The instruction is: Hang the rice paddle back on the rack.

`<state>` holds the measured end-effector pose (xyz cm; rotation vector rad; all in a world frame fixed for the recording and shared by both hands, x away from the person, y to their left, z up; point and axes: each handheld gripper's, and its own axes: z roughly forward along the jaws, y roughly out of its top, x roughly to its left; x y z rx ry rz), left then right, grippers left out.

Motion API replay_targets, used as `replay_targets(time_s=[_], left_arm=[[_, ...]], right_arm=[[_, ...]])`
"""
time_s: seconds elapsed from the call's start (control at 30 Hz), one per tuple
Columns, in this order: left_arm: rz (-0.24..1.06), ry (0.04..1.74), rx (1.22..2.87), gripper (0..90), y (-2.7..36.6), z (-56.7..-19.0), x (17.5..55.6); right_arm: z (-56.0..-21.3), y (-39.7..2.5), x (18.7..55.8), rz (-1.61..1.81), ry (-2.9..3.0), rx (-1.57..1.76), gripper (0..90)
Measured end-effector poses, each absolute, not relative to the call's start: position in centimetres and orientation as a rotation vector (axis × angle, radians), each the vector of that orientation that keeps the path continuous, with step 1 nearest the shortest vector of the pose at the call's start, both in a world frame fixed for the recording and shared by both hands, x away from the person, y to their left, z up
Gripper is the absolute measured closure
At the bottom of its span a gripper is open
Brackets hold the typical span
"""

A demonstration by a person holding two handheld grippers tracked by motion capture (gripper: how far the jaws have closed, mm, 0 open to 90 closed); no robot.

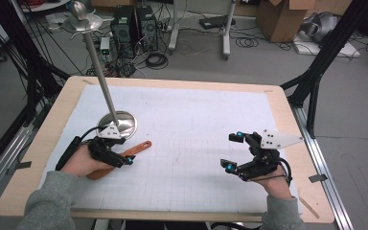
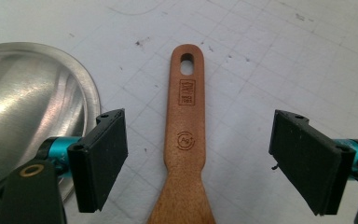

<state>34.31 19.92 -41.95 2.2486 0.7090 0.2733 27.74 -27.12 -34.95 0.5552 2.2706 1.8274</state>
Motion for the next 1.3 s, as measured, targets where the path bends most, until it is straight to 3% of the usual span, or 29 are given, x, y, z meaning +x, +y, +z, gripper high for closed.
replay_targets(time_s=[0.6,1.03,1.3], left_arm=[[0.275,0.721,2.287,23.5,19.9,-43.0,35.4],[0.23,0.707,2.292,37.5,19.9,-43.2,35.5],[0.222,0.721,2.294,39.7,20.1,-43.4,35.8]], right_arm=[[-34.9,-27.9,27.0,1.815,2.259,0.569,8.4],[-35.0,-28.2,27.0,1.812,2.256,0.589,8.4],[-35.0,-28.9,26.9,1.817,2.239,0.6,8.4]])
